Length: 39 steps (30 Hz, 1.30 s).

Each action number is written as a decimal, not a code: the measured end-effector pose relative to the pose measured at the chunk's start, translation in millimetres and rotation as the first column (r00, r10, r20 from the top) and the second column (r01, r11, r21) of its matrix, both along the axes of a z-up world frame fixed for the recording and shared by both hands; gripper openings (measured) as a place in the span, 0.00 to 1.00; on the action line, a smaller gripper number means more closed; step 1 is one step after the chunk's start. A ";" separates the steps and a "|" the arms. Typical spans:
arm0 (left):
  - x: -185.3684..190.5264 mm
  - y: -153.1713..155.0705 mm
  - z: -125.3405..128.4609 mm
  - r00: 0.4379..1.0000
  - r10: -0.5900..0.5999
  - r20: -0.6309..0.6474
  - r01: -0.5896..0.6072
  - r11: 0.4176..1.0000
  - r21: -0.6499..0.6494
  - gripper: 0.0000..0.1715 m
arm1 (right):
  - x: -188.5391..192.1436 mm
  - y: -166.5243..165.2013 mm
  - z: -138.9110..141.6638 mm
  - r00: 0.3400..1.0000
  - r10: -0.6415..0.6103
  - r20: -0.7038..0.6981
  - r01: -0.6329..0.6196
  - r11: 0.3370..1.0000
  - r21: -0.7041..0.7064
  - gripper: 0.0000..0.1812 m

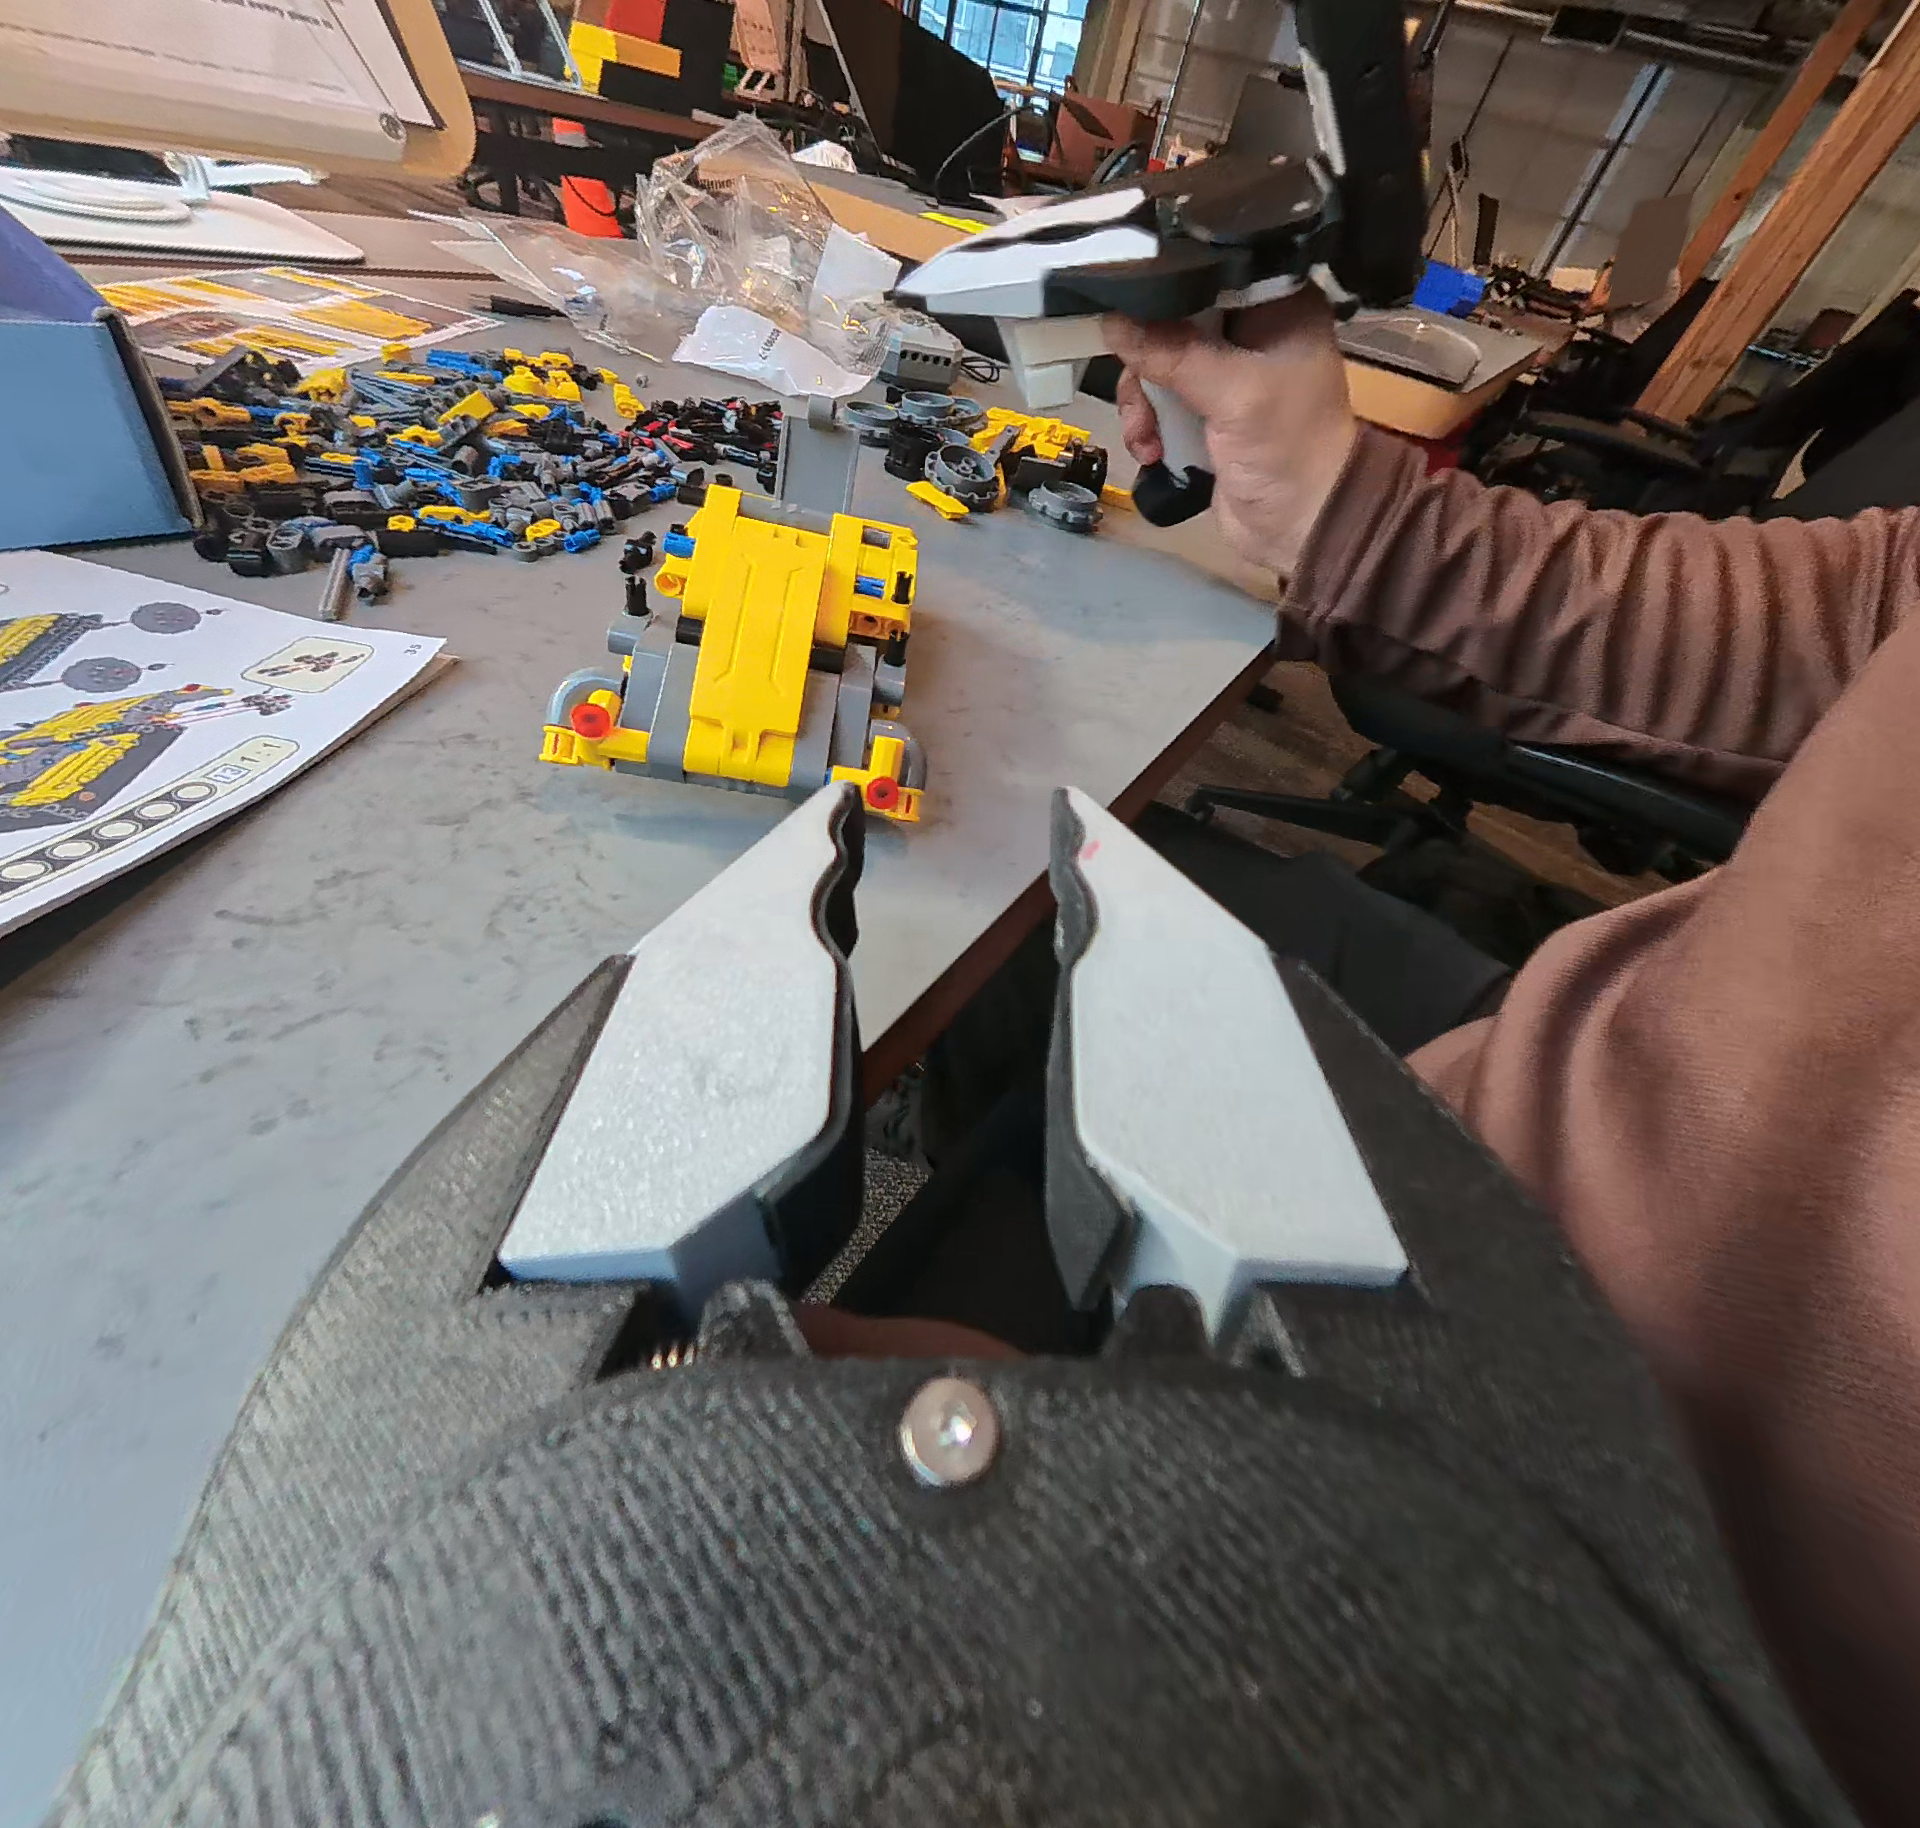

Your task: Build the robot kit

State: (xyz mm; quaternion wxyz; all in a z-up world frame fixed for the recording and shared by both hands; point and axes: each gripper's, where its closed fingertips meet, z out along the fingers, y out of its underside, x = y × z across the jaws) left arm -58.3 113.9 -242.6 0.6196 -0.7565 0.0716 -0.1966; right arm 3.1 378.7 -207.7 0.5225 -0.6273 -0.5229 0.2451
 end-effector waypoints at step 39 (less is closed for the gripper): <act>2.8 7.5 -4.1 0.999 0.001 -0.041 -0.001 1.000 -0.008 0.19 | 38.5 76.3 -14.3 0.974 -0.105 0.201 0.159 0.947 -0.278 0.10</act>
